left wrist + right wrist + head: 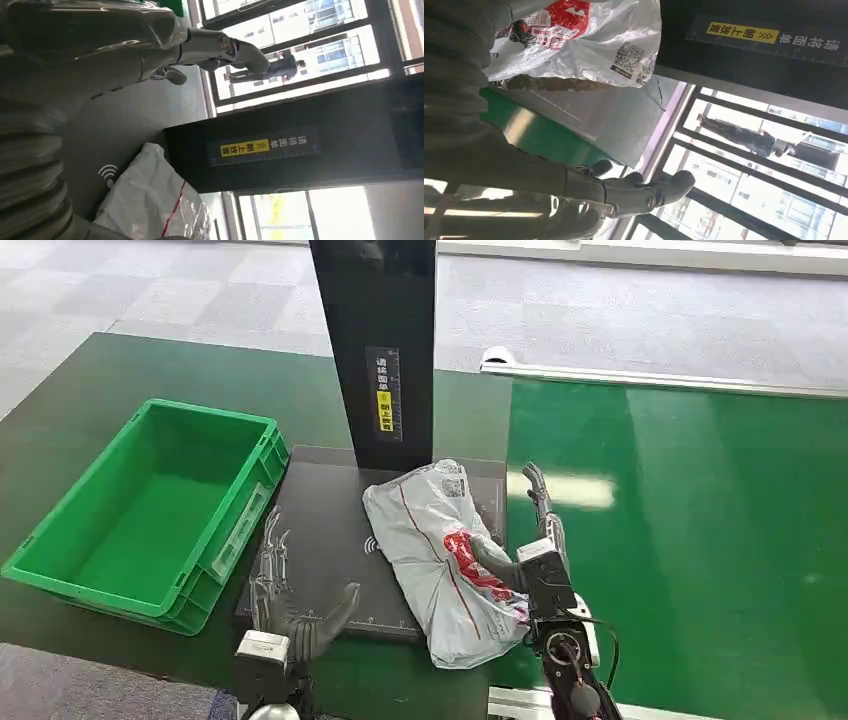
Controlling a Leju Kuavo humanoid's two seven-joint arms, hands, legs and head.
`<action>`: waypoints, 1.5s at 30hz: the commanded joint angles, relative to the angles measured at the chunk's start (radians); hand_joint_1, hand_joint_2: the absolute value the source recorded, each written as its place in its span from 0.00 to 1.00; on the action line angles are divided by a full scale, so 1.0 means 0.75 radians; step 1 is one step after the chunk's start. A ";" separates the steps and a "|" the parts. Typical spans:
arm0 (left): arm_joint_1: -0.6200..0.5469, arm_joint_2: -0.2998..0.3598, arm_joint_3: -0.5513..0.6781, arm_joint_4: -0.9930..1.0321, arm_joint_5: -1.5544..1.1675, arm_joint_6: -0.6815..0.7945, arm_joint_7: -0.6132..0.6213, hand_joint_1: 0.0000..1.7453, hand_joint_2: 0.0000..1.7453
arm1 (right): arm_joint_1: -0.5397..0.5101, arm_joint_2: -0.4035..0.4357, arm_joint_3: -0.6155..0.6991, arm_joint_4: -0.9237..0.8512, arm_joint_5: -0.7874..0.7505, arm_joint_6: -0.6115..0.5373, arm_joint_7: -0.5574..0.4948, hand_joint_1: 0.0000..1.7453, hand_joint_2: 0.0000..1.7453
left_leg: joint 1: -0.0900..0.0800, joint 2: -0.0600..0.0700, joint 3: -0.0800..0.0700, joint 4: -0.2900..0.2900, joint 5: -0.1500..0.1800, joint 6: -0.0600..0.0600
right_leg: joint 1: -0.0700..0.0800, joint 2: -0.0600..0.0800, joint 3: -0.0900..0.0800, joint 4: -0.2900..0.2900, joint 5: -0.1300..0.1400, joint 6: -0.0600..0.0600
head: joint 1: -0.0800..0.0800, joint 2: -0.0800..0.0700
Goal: Moved the parcel from conveyor to table for the left to box.
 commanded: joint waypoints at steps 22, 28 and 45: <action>-0.902 -0.313 -0.303 1.306 -0.765 -0.898 0.436 0.00 1.00 | 0.210 -0.021 -0.226 -0.923 0.231 -0.529 0.035 0.00 1.00 | -0.002 -0.007 -0.001 0.001 0.002 0.003 | -0.002 -0.006 0.002 -0.001 0.001 0.000 | -0.001 0.000; -0.896 -0.313 -0.429 1.303 -0.774 -0.964 0.428 0.00 1.00 | 0.202 -0.020 -0.237 -0.917 0.233 -0.539 0.008 0.00 1.00 | -0.002 -0.004 -0.001 0.001 0.003 0.002 | -0.002 -0.003 0.000 -0.001 0.002 0.000 | 0.000 0.000; -0.952 -0.313 -0.545 1.357 -0.743 -1.080 0.502 1.00 1.00 | 0.189 0.019 -0.267 -0.911 0.281 -0.515 0.011 0.00 1.00 | -0.002 -0.003 0.002 0.000 0.002 0.002 | -0.002 0.000 0.004 -0.001 0.003 0.000 | 0.000 0.000</action>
